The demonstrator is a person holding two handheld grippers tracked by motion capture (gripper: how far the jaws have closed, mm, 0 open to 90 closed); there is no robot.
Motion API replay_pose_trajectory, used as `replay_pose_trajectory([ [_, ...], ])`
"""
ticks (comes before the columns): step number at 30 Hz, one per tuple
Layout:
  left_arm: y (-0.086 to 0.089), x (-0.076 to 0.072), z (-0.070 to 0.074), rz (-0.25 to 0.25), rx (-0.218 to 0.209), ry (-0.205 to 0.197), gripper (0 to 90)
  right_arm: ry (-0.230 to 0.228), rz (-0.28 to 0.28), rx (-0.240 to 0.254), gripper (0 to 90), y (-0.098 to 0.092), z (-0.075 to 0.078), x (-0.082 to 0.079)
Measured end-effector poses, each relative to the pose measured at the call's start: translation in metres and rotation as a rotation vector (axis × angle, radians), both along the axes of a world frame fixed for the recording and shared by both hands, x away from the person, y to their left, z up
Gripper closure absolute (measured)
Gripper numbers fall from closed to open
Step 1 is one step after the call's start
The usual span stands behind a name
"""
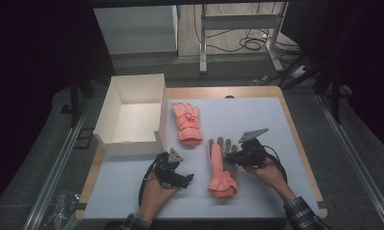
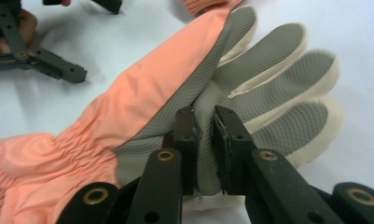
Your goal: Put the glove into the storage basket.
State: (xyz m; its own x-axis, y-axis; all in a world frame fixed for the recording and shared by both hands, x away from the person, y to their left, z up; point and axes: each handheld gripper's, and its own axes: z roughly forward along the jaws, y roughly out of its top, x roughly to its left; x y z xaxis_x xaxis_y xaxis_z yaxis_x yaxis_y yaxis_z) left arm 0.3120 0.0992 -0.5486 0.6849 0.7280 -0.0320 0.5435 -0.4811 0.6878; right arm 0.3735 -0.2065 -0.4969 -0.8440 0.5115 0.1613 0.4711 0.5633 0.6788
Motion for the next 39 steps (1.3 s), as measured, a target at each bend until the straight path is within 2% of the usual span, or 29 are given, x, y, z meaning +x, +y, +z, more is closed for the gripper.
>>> replay_pose_trajectory([
  [8, 0.000, 0.000, 0.000, 0.001, 0.000, 0.000, 0.0, -0.046, -0.051, 0.023, 67.9, -0.004, 0.014, 0.009],
  [14, 0.000, 0.000, 0.000, -0.001, 0.002, -0.003, 0.0, -0.071, -0.082, 0.037, 58.5, 0.004, 0.023, 0.022],
  [24, 0.000, 0.000, 0.000, -0.001, 0.003, 0.001, 0.0, -0.100, -0.122, 0.046, 49.7, 0.034, 0.031, 0.050],
  [29, 0.000, 0.000, 0.000, -0.002, 0.004, 0.001, 0.0, -0.086, -0.165, 0.044, 45.1, 0.051, 0.031, 0.065],
  [39, 0.000, 0.000, 0.000, 0.002, 0.000, 0.005, 0.0, -0.095, -0.199, 0.029, 43.0, 0.085, 0.029, 0.092],
])
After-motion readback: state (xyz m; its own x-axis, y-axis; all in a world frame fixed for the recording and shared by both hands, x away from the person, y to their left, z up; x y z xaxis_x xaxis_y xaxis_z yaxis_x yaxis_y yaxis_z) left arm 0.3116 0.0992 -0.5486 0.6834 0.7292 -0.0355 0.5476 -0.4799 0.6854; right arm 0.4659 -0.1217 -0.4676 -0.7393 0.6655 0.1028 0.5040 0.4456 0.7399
